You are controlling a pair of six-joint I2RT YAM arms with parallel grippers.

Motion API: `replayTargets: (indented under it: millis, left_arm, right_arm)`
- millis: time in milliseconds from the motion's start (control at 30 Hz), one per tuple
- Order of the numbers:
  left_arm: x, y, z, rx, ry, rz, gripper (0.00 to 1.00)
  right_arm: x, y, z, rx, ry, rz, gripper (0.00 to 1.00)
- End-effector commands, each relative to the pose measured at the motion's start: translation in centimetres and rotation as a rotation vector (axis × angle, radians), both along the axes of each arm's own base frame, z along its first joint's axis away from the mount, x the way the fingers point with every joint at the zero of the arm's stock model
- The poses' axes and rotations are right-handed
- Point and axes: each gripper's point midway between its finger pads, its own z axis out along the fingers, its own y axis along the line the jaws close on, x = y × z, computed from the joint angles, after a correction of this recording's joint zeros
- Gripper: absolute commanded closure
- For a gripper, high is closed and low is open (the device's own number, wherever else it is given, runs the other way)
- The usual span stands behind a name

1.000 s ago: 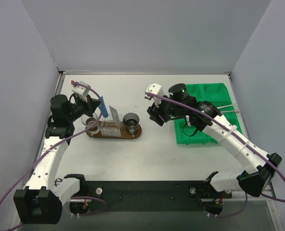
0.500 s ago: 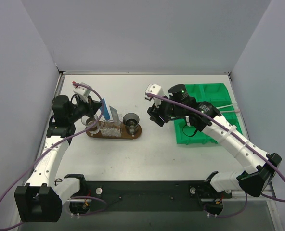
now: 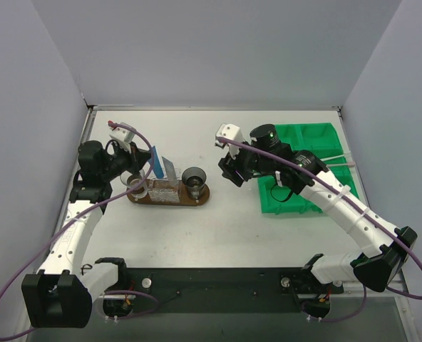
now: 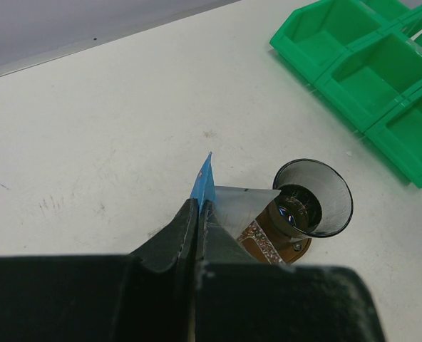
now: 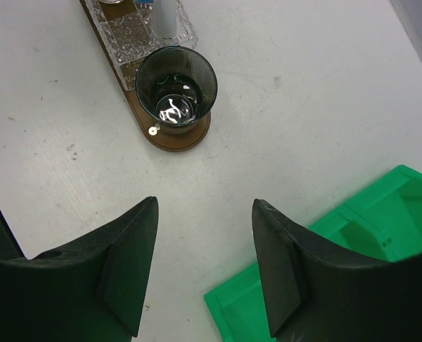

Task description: Prepare toiletry sets of a toothbrush and toothpaste on the tray

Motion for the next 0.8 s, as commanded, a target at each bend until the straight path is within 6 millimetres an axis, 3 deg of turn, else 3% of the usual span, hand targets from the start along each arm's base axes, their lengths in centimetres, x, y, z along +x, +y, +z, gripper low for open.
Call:
replayTargets:
  millis: [0, 467, 767]
  left_arm:
    - [0.5, -0.1, 1.8, 0.0, -0.083, -0.017, 1.0]
    - [0.6, 0.3, 2.8, 0.022, -0.128, 0.0, 1.0]
    - [0.9, 0.5, 2.2, 0.033, -0.117, 0.007, 1.0]
  right_arm:
    - [-0.3, 0.0, 1.2, 0.04, -0.028, 0.013, 0.49]
    - [-0.3, 0.1, 1.0, 0.04, -0.019, 0.016, 0.49]
    - [-0.3, -0.1, 0.8, 0.037, -0.016, 0.013, 0.49]
